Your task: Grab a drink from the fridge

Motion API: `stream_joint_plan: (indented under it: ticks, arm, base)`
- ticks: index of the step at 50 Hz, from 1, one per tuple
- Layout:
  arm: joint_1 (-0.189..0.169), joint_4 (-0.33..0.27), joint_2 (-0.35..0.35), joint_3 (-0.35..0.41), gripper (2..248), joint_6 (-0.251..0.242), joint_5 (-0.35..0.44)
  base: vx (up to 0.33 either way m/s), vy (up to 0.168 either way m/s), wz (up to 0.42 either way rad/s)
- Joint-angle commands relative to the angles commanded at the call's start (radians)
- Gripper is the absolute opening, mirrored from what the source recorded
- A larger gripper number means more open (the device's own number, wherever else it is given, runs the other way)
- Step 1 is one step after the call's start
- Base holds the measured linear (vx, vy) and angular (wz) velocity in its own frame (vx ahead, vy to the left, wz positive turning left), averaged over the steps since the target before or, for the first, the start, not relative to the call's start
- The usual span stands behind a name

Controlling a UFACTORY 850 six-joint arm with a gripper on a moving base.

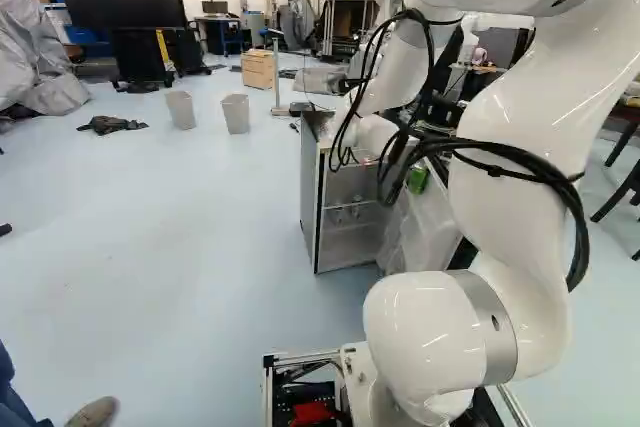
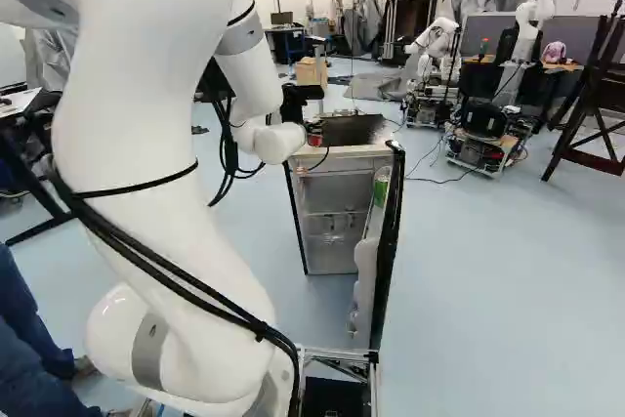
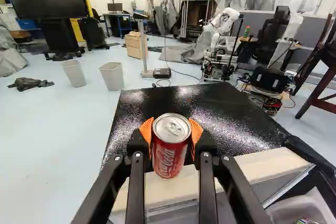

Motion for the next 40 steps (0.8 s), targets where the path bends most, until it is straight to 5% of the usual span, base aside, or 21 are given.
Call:
stream_joint_plan:
  ticks: [40]
  arm:
    - [-0.002,-0.004,-0.022,-0.009,94,0.0,0.0]
  base:
    - [0.0,0.0,0.0]
